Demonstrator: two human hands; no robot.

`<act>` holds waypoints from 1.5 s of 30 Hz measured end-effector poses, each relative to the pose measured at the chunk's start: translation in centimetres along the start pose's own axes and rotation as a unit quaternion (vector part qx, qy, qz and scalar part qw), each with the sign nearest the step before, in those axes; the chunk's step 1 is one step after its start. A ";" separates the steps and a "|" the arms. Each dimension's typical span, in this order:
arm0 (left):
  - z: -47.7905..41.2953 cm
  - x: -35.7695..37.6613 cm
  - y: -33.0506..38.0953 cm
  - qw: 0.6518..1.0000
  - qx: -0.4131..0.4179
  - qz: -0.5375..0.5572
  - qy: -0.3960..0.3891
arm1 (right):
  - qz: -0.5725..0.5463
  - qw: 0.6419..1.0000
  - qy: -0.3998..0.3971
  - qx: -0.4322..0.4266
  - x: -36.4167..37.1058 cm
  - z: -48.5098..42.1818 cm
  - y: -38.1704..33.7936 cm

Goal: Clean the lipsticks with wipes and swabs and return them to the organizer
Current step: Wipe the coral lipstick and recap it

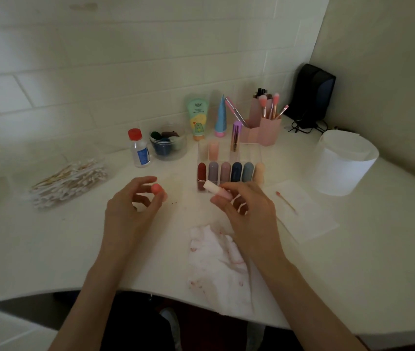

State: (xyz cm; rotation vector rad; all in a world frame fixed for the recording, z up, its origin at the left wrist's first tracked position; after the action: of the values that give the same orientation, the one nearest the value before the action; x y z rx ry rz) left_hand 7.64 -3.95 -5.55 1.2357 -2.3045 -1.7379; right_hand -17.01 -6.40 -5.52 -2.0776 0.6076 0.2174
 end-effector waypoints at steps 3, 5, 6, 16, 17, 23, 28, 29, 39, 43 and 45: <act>0.2 -0.2 -0.4 0.998 0.025 -0.056 -0.001 | 0.012 1.000 0.001 0.001 0.0 0.0 0.0; 0.3 0.0 -0.5 0.996 0.036 -0.083 -0.013 | 0.020 1.000 -0.003 0.005 0.1 0.0 0.2; 0.4 0.1 -0.5 0.995 0.039 -0.092 -0.016 | 0.018 1.000 -0.004 0.006 0.0 0.1 0.4; 0.9 -0.1 2.3 0.992 0.117 -0.049 0.028 | -0.054 0.998 -0.001 0.045 -0.1 -0.1 -0.2; 1.0 0.2 3.1 0.993 0.116 -0.007 0.016 | -0.074 0.996 -0.001 0.053 -0.1 -0.1 -0.4; 1.7 4.8 5.6 0.972 -0.033 0.198 -0.121 | -0.125 0.991 -0.009 0.045 0.0 0.0 -1.2; 1.4 5.4 5.5 0.961 -0.047 0.255 -0.099 | -0.122 0.991 -0.019 0.053 0.1 0.0 -0.7; 1.4 5.5 5.5 0.961 -0.049 0.256 -0.094 | -0.121 0.991 -0.021 0.062 0.1 0.0 -0.6; 1.5 5.2 3.9 0.948 -0.071 0.288 -0.114 | -0.153 0.976 -0.128 0.086 2.1 0.6 -0.6; 1.6 5.0 4.0 0.946 -0.078 0.297 -0.107 | -0.169 0.976 -0.113 0.080 1.9 0.4 -1.0; 1.8 5.1 4.3 0.942 -0.071 0.306 -0.115 | -0.181 0.975 -0.097 0.083 1.5 0.5 -1.0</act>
State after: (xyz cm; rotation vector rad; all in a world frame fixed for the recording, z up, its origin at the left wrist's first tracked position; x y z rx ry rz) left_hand 0.84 -5.11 -5.00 0.2405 -2.2657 -1.8154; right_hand -15.21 -6.07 -5.59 -1.9358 0.1175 0.1505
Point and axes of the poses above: each hand's wrist, its own z-axis away from the middle knuckle, its own x-axis out of the palm, y = z × x, the point moved 6 cm from there along -z, towards the middle knuckle, and after that the axes turned 7 degrees about y, right-handed, at the moved point
